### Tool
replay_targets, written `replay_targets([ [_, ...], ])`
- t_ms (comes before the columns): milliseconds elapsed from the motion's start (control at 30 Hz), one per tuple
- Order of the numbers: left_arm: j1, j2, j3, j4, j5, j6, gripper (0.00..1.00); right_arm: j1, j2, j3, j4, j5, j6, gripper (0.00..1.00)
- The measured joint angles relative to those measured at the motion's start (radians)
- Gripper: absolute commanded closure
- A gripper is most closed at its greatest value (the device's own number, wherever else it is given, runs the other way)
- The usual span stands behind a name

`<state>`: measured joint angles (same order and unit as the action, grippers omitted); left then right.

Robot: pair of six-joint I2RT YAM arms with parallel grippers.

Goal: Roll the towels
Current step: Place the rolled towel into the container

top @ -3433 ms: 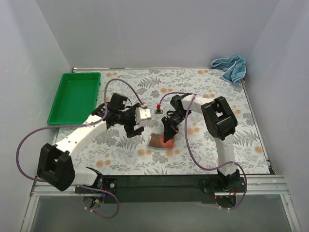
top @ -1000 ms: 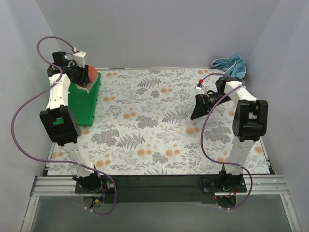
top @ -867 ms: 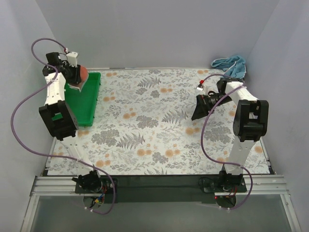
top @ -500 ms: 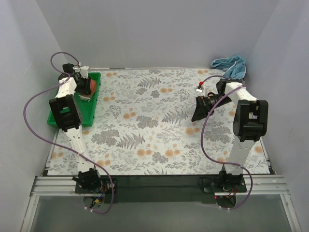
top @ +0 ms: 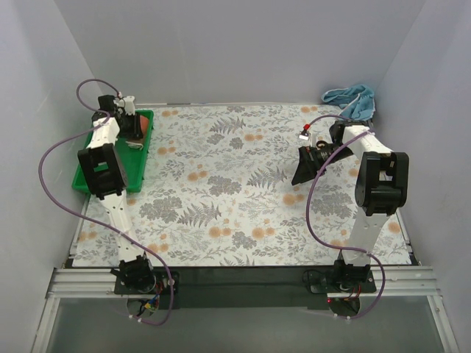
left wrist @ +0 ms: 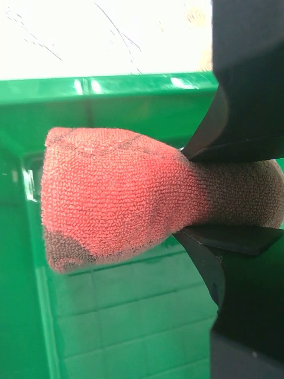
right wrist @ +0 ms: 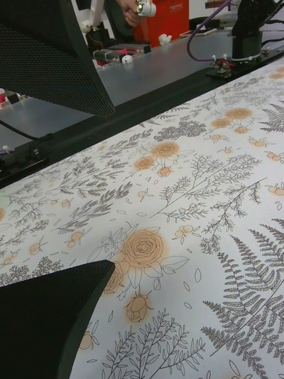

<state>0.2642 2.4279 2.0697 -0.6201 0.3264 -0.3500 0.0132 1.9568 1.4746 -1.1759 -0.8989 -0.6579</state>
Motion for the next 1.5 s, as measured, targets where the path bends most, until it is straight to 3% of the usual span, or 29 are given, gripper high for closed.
replay_targets([
  [367, 0.0, 0.037, 0.037, 0.048, 0.05, -0.09, 0.7, 0.0, 0.0, 0.0, 0.0, -0.003, 0.003, 0.01],
  [467, 0.0, 0.038, 0.038, 0.053, 0.051, -0.088, 0.51, 0.0, 0.0, 0.0, 0.0, -0.005, 0.003, 0.01],
  [500, 0.0, 0.038, 0.038, 0.054, 0.052, -0.085, 0.39, 0.0, 0.0, 0.0, 0.0, -0.005, 0.004, 0.01],
  [567, 0.0, 0.037, 0.038, 0.052, 0.051, -0.082, 0.29, 0.0, 0.0, 0.0, 0.0, -0.005, 0.004, 0.01],
  [833, 0.0, 0.029, 0.039, 0.012, 0.018, -0.061, 0.23, 0.0, -0.001, 0.004, 0.0, 0.001, 0.004, 0.01],
  [867, -0.001, 0.021, 0.039, 0.003, 0.012, -0.056, 0.04, 0.0, -0.002, 0.009, -0.002, 0.006, 0.005, 0.01],
  [1100, -0.008, -0.07, 0.103, -0.037, -0.047, 0.006, 0.02, -0.002, -0.02, 0.131, 0.0, 0.055, 0.028, 0.01],
  [1267, -0.029, -0.247, 0.098, -0.058, -0.061, 0.092, 0.02, -0.041, -0.036, 0.265, 0.03, 0.151, 0.078, 0.01],
  [1500, -0.174, -0.624, -0.151, -0.041, -0.049, 0.193, 0.02, -0.088, -0.016, 0.498, 0.214, 0.464, 0.169, 0.01],
])
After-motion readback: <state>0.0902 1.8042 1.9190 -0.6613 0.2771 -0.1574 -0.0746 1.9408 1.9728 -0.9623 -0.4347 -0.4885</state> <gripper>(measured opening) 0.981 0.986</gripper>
